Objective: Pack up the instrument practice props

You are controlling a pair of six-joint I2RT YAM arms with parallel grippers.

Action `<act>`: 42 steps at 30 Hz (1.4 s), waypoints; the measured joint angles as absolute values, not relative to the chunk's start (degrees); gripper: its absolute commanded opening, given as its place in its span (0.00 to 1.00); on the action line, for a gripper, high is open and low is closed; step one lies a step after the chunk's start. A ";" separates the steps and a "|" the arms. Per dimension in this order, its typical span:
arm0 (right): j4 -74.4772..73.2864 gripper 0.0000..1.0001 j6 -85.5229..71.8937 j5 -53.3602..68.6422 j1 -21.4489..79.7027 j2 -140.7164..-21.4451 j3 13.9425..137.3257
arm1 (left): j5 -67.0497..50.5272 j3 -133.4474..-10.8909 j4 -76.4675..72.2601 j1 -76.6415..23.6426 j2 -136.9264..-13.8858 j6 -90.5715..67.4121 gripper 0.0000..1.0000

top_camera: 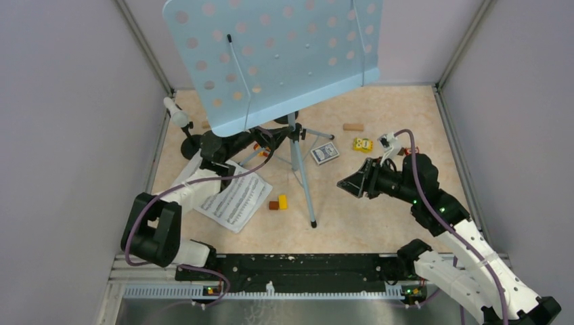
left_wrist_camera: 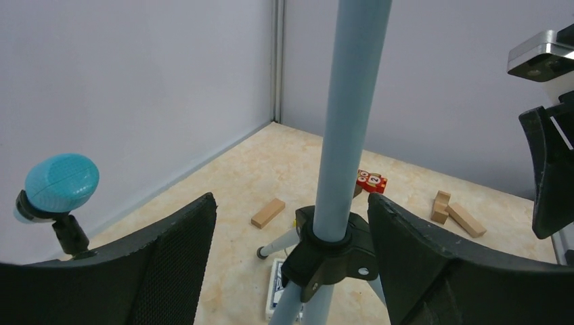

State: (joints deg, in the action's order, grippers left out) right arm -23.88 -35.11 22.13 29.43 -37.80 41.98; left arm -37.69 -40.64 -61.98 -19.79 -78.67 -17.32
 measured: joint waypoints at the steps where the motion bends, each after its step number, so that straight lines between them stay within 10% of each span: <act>1: -24.05 0.51 -35.00 22.13 29.43 -37.80 41.98 | -38.15 -41.32 -62.63 -19.86 -79.64 -17.65 0.83; 12: -24.99 0.51 -34.59 21.47 29.43 -37.80 41.80 | -44.03 -48.51 -61.56 -21.30 -85.76 -17.37 0.60; 17: -24.99 0.51 -35.05 21.06 29.43 -37.89 40.82 | -47.29 -51.00 -57.89 -21.87 -86.15 -16.16 0.25; 42: 14.13 0.50 -59.57 21.41 29.43 -64.34 41.78 | -49.23 -54.52 -47.70 -22.55 -85.60 -10.46 0.00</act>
